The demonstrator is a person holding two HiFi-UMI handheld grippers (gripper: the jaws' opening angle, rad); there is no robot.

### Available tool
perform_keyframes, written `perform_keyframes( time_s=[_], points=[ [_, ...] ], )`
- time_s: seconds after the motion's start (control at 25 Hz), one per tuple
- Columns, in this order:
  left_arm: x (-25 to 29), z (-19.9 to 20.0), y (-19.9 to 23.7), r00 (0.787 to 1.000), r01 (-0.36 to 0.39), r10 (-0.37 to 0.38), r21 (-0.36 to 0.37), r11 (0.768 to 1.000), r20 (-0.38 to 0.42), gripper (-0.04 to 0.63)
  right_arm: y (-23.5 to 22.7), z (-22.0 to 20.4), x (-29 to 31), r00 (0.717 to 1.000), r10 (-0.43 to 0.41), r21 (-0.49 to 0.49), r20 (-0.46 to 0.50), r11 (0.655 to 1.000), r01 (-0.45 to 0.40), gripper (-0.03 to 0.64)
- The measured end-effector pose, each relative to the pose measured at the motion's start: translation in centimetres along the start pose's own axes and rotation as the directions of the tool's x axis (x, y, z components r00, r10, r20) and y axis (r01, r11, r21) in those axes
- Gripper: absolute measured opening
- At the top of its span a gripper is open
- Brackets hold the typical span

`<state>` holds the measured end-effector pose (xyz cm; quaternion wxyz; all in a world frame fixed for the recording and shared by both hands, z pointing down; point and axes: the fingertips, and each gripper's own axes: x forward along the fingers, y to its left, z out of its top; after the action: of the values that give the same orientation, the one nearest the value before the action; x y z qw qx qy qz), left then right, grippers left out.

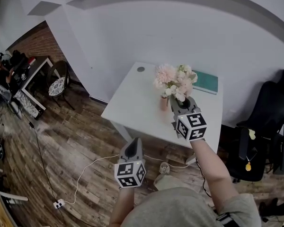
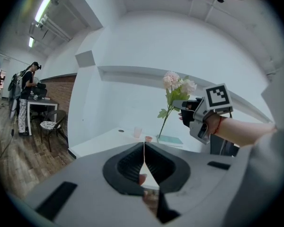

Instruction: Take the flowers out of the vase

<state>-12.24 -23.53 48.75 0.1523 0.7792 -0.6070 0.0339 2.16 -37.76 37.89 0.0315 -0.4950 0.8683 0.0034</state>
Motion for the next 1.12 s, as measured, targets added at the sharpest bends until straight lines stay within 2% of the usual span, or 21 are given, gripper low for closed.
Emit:
perform_keyframes(
  time_s=[0.64,1.12],
  points=[
    [-11.2,-3.2,-2.9,1.0,-0.007,0.007,0.008,1.0,0.003,0.008,7.0,-0.6,-13.5,1.0,0.003,0.011,-0.014,1.0,-0.003,0.021],
    [-16.2,-3.3,-3.2,0.999,-0.023,0.022,0.014,1.0,0.031,0.008,11.3,-1.9,-20.6,0.999,0.011,0.034,-0.039,0.999,-0.01,0.023]
  ],
)
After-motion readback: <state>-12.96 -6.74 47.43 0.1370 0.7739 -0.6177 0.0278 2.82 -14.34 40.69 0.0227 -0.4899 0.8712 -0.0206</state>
